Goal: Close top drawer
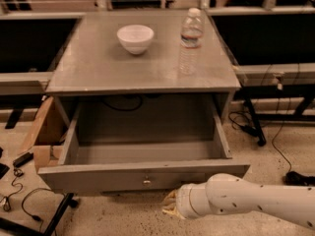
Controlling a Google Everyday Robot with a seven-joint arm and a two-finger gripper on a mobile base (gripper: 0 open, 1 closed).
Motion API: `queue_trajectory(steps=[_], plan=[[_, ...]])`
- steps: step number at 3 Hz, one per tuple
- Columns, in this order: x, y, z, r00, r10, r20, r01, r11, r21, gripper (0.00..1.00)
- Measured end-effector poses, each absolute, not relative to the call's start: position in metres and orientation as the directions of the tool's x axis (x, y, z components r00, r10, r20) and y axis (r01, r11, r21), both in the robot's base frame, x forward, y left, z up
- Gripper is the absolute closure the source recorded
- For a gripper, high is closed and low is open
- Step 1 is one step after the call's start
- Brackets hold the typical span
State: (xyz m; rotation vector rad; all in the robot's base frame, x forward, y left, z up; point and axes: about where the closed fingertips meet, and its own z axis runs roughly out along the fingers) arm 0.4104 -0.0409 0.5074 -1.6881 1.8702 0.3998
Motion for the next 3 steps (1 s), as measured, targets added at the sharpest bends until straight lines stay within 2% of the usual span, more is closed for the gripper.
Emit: queue_trajectory(steps=[3], plan=[[0.442, -0.032, 0.513, 0.027, -0.801, -0.598, -0.973, 0.117, -0.2, 1.0]])
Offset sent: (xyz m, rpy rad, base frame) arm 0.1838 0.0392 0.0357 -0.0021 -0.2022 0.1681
